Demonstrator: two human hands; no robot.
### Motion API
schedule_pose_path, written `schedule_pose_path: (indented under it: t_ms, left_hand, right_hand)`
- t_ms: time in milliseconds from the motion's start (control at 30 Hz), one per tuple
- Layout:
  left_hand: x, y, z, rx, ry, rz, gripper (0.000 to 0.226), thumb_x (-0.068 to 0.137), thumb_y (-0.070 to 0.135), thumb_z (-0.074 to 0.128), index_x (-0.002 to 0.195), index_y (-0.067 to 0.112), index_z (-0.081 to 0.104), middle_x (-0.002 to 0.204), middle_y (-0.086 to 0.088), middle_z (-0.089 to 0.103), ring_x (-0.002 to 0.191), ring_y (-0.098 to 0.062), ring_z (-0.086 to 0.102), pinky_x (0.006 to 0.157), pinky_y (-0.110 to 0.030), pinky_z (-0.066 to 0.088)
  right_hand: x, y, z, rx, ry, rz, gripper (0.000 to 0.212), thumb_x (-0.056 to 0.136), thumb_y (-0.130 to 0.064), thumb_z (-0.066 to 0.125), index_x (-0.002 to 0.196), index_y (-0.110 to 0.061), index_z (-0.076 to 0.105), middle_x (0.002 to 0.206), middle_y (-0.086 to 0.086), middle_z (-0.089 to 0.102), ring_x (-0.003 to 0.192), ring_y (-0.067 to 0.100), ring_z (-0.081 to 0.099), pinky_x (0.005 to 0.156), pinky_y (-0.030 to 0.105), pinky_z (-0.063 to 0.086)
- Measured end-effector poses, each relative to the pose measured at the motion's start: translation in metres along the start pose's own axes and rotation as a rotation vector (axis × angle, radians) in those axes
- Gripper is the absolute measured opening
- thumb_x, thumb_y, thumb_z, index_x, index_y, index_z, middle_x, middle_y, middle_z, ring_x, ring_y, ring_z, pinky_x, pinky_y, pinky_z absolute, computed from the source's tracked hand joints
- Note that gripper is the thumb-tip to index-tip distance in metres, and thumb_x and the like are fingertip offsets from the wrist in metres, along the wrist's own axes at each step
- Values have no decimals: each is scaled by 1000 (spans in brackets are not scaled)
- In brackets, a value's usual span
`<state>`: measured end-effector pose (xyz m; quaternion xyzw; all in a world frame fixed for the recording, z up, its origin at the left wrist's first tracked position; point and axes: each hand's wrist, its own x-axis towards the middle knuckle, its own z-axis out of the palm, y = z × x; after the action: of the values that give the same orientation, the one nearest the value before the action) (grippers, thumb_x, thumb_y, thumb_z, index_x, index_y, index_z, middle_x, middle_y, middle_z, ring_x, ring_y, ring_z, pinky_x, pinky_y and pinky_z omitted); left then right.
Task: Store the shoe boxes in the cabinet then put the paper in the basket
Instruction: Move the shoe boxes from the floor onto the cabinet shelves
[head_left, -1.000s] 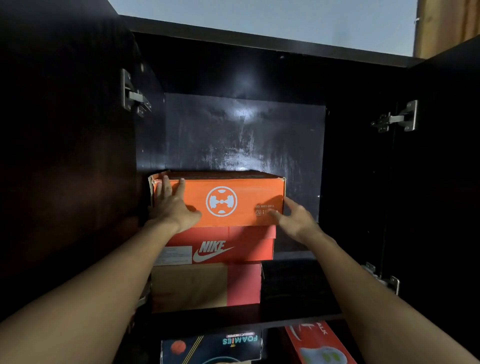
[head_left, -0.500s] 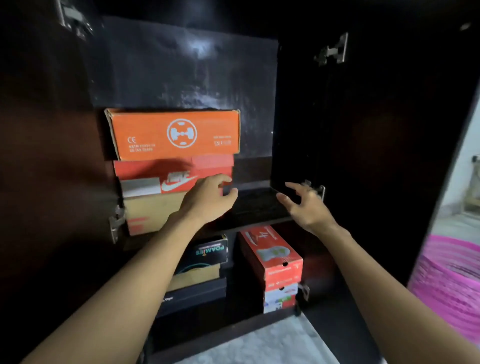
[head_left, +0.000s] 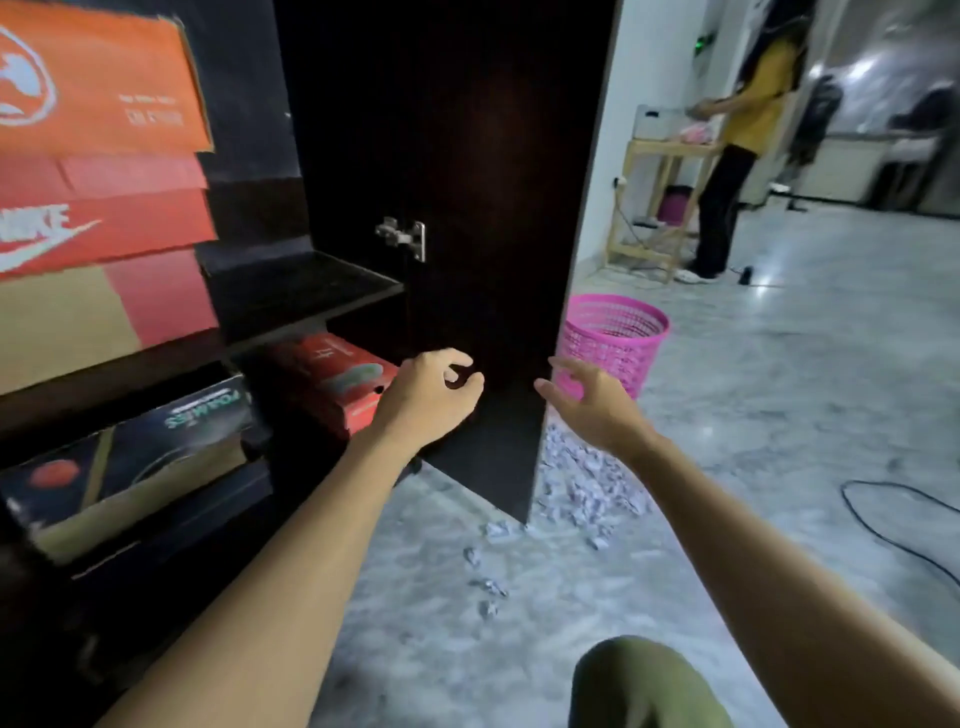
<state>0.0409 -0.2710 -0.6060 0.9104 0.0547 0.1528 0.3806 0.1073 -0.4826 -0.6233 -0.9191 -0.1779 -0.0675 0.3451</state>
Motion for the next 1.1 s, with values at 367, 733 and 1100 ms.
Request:
schedule_pose_path:
  t_ms: [367, 733, 1100]
  left_hand:
    - [-61, 98, 189, -206, -434, 192, 30, 87, 36, 65, 113, 22, 69, 104, -3, 70, 90, -15, 66, 84, -28, 52]
    - [-176, 170, 381, -291, -821, 34, 26, 93, 39, 61, 115, 25, 64, 116, -5, 61, 101, -19, 58, 79, -30, 45]
    - [-221, 156, 566, -193, -932, 25, 52, 93, 43, 59, 140, 27, 44, 120, -1, 57, 110, -20, 55, 84, -27, 39]
  right_hand:
    - [-167, 150, -78, -46, 245, 480, 52, 92, -50, 61, 136, -22, 57, 137, 4, 61, 126, 23, 56, 99, 36, 46]
    - [-328, 313, -105, 55, 308, 849, 55, 92, -50, 58, 138, -19, 53, 141, 6, 57, 128, 26, 53, 105, 39, 43]
    - [-424, 484, -56, 176, 552, 1258, 73, 93, -49, 57, 151, -18, 27, 150, 9, 41, 135, 33, 42, 106, 47, 42]
